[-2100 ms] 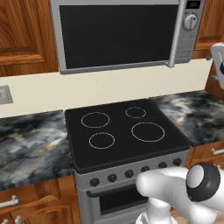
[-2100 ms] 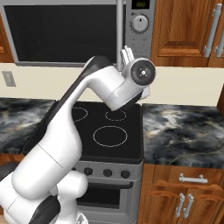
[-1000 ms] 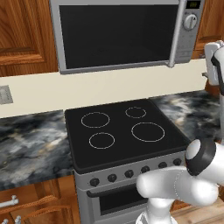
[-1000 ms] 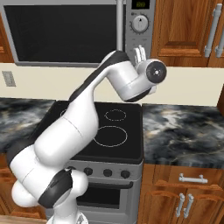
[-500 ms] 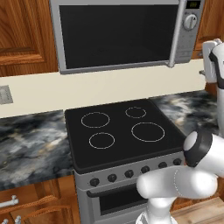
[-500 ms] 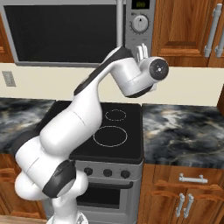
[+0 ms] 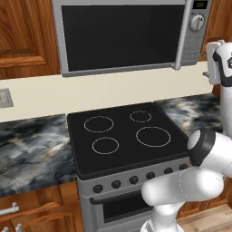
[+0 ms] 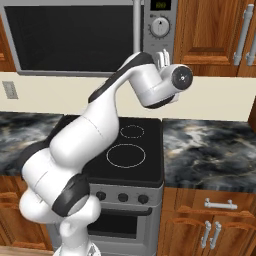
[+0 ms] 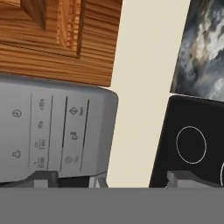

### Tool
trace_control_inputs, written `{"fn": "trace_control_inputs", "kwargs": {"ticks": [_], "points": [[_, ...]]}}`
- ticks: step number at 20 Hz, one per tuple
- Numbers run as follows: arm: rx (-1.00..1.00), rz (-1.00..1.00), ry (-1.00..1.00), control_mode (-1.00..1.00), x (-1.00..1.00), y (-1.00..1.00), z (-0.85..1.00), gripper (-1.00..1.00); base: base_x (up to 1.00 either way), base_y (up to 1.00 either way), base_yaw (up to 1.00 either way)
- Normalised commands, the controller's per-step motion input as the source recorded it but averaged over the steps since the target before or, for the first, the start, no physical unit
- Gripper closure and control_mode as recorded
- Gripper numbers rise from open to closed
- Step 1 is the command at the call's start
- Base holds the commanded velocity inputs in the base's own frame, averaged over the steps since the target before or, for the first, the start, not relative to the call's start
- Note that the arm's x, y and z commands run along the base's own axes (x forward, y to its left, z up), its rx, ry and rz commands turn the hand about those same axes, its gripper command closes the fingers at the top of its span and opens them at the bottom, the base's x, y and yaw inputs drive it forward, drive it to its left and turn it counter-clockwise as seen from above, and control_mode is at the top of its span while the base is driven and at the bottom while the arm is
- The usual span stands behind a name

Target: Transport the shrimp from the fridge to the microwave and turn on the microwave.

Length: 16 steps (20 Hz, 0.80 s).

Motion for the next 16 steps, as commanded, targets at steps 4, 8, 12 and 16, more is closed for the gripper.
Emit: {"fn": "trace_control_inputs", "kwargs": {"ticks": [4,8,12,16], "points": [[0.0,0.0,0.0,-1.0,0.23,0.0,-0.11,-1.0,0.0,0.0,0.0],[0.02,0.0,0.0,-1.0,0.21,-0.04,-0.1,-1.0,0.0,0.0,0.0],[0.04,0.0,0.02,-1.0,0.23,-0.12,-0.09,-1.0,0.0,0.0,0.0],[0.05,0.0,0.02,-1.0,0.23,-0.09,-0.06,-1.0,0.0,0.0,0.0]]}}
